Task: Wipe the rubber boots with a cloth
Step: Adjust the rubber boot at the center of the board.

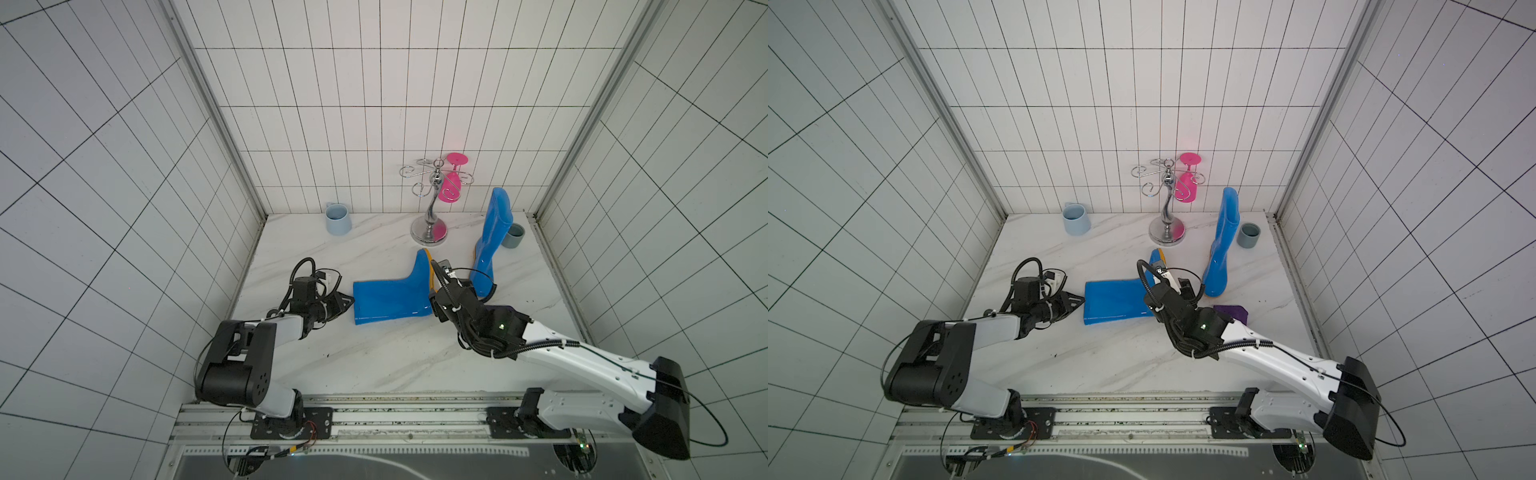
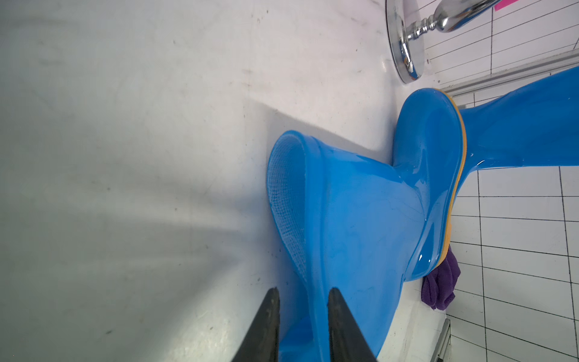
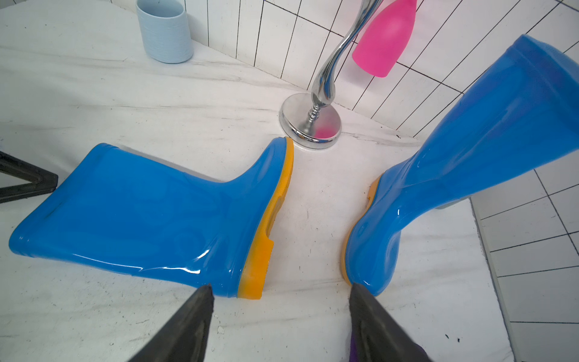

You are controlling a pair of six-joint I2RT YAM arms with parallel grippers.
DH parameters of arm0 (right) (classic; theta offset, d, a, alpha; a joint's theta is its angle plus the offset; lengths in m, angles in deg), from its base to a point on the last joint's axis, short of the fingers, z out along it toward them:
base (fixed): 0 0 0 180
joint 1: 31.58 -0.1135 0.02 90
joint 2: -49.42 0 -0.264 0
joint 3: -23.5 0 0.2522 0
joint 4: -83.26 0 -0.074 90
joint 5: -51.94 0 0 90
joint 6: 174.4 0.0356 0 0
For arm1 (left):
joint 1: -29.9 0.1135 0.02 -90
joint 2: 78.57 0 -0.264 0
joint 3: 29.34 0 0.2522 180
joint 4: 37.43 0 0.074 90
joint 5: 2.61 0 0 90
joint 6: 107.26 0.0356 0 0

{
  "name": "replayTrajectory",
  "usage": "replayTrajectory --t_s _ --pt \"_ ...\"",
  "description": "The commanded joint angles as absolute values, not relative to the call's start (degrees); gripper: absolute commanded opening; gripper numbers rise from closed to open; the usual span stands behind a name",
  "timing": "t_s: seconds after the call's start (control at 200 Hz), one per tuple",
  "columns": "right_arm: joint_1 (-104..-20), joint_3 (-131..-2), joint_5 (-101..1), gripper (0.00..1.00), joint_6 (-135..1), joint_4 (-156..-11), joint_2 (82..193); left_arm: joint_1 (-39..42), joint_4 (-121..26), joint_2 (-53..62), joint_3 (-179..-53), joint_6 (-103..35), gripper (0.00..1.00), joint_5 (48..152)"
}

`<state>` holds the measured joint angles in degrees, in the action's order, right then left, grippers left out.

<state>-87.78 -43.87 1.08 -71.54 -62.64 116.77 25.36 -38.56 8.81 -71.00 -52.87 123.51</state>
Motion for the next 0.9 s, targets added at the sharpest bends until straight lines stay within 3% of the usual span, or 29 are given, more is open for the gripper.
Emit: replayTrajectory --t_s 0.0,0.54,0.61,0.685,0.899 --pt "-87.05 -40.55 2.47 0.7 -70.6 -61.54 115.26 24.75 -35.41 11.12 -71.65 -53.07 0.27 124.81" --pt "-85.59 -39.13 1.67 0.7 -70.22 -61.71 113.17 20.67 -27.83 19.54 -73.35 -55.44 0.26 126.18" --pt "-85.44 -38.8 1.58 0.7 -70.25 -61.9 112.63 20.69 -26.58 20.61 -73.16 -55.9 0.21 126.73" --pt "-85.24 -38.51 1.58 0.7 -70.25 -61.93 112.05 20.76 -25.49 20.97 -73.09 -56.83 0.0 127.22" --pt "-84.46 -37.57 2.17 0.7 -70.43 -61.68 108.53 21.96 -34.56 10.65 -75.1 -56.31 0.0 125.67"
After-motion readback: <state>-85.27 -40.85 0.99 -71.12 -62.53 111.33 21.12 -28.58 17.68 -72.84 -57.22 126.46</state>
